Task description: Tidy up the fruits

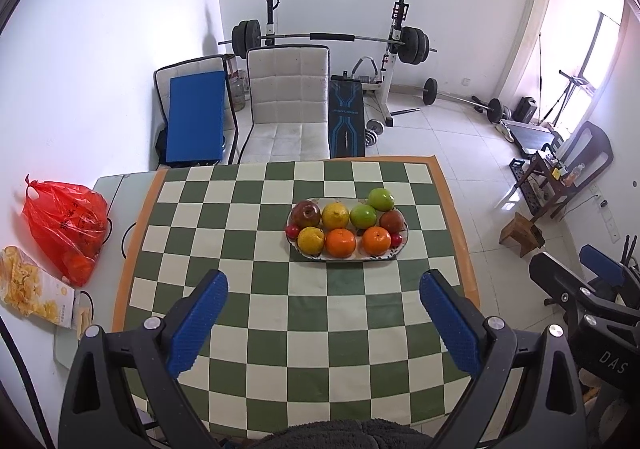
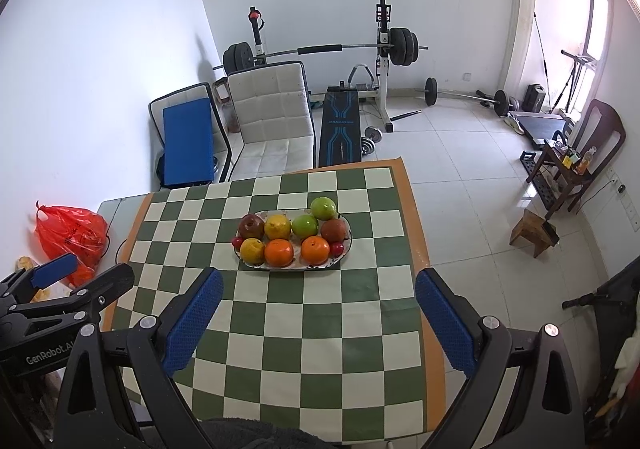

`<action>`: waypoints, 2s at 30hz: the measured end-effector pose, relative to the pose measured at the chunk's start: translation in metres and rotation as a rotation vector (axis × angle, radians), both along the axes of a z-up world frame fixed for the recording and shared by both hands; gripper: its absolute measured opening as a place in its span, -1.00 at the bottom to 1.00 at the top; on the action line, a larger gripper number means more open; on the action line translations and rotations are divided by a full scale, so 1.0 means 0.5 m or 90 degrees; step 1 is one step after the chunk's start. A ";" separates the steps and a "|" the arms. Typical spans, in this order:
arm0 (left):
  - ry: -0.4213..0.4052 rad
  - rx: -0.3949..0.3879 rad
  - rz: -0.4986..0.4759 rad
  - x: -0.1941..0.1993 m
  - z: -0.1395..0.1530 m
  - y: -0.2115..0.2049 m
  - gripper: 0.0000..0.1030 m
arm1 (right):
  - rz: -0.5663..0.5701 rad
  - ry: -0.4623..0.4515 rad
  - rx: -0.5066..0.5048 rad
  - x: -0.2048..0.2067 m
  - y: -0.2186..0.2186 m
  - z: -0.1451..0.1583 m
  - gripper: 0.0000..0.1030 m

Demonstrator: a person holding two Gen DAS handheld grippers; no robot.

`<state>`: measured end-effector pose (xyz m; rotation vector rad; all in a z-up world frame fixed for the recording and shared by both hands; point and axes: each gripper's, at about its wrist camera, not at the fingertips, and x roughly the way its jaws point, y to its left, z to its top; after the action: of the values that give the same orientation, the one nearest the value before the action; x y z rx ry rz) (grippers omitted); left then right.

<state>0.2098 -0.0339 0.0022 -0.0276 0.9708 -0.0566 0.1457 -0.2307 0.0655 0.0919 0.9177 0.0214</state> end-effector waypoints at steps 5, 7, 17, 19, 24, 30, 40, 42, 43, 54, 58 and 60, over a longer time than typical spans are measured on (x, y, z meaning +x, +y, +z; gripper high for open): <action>-0.006 0.006 0.007 0.039 -0.033 0.002 0.91 | -0.003 -0.011 -0.013 0.014 0.001 -0.017 0.92; -0.003 0.011 0.012 0.057 -0.051 0.003 1.00 | -0.003 -0.010 -0.023 0.025 0.002 -0.033 0.93; 0.003 0.029 0.035 0.131 -0.137 0.008 1.00 | -0.025 0.009 -0.034 0.131 -0.022 -0.159 0.94; 0.004 0.036 0.033 0.141 -0.150 0.003 1.00 | -0.028 0.013 -0.039 0.151 -0.027 -0.180 0.94; 0.010 0.048 0.031 0.156 -0.170 -0.004 1.00 | -0.036 0.021 -0.048 0.195 -0.037 -0.225 0.94; 0.012 0.051 0.033 0.163 -0.176 -0.006 1.00 | -0.034 0.027 -0.051 0.227 -0.038 -0.255 0.94; 0.014 0.051 0.032 0.163 -0.175 -0.005 1.00 | -0.026 0.030 -0.048 0.230 -0.033 -0.264 0.94; 0.014 0.049 0.029 0.160 -0.174 -0.007 1.00 | -0.026 0.031 -0.047 0.231 -0.033 -0.264 0.94; 0.014 0.049 0.029 0.158 -0.175 -0.007 1.00 | -0.026 0.032 -0.046 0.231 -0.033 -0.266 0.94; 0.013 0.050 0.024 0.147 -0.174 -0.016 1.00 | -0.025 0.031 -0.048 0.226 -0.031 -0.267 0.94; 0.012 0.049 0.024 0.146 -0.174 -0.017 1.00 | -0.024 0.029 -0.050 0.226 -0.029 -0.268 0.94; 0.011 0.049 0.024 0.145 -0.173 -0.017 1.00 | -0.025 0.031 -0.048 0.225 -0.030 -0.268 0.94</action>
<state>0.2823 -0.0423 -0.0845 0.0252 0.9885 0.0159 0.2580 -0.2459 -0.0682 0.0399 0.9642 -0.0521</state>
